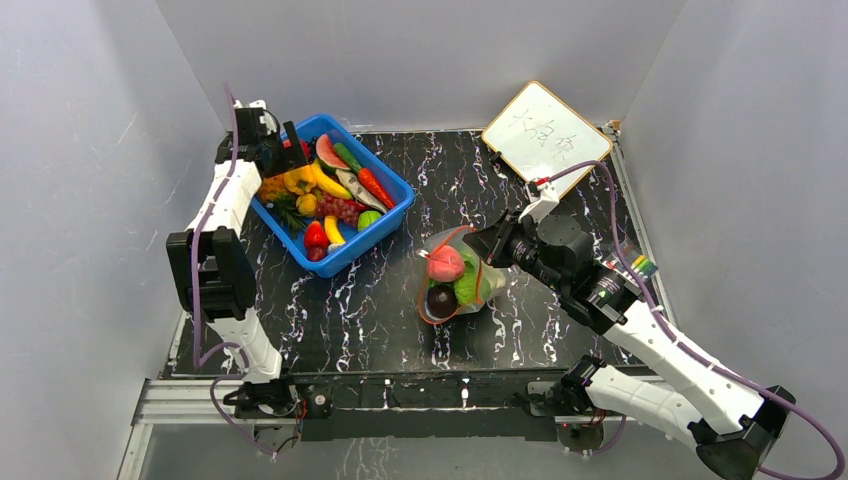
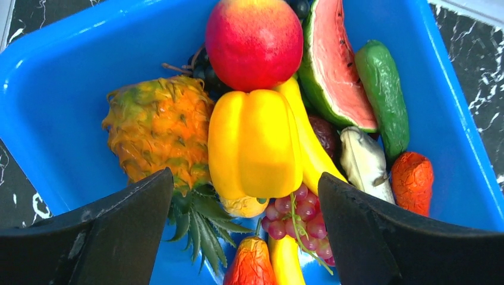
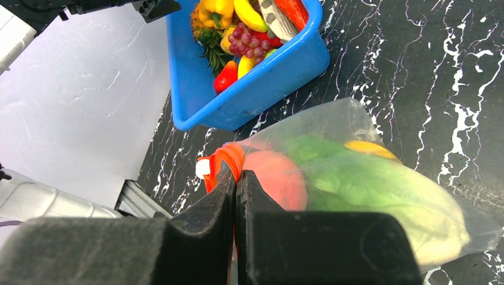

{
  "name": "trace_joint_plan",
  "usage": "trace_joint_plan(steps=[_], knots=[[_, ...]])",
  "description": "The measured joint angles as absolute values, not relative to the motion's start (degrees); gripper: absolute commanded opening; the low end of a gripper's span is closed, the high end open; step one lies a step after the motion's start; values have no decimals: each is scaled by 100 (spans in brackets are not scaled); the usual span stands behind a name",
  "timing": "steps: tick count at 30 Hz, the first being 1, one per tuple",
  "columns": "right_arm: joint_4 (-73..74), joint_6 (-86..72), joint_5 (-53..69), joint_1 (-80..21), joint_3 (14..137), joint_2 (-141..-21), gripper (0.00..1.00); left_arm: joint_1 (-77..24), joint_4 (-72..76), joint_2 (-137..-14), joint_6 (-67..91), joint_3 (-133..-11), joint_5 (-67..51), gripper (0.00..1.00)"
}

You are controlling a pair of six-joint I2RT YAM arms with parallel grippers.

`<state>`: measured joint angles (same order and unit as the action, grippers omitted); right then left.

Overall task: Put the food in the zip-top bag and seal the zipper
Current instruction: Pick up the fake vegetable from the bin.

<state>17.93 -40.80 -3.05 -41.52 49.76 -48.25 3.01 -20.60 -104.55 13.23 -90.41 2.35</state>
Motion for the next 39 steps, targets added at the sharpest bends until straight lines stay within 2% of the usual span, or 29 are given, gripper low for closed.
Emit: trace_joint_plan(steps=[15,20,25,39], knots=[[1793,-4084,-305,-4152,4976,-4777,0,475,-1785,-10960,1505,-8960,-565,88],[1789,-4084,-307,-4152,4976,-4718,0,478,-1774,-11006,1518,-8934,-679,76],[1787,-4084,-307,-4152,4976,-4718,0,478,-1761,-11010,1500,-8912,-801,53],[1789,-4097,-305,-4152,4976,-4718,0,508,-1826,-10735,1544,-8630,-1087,42]])
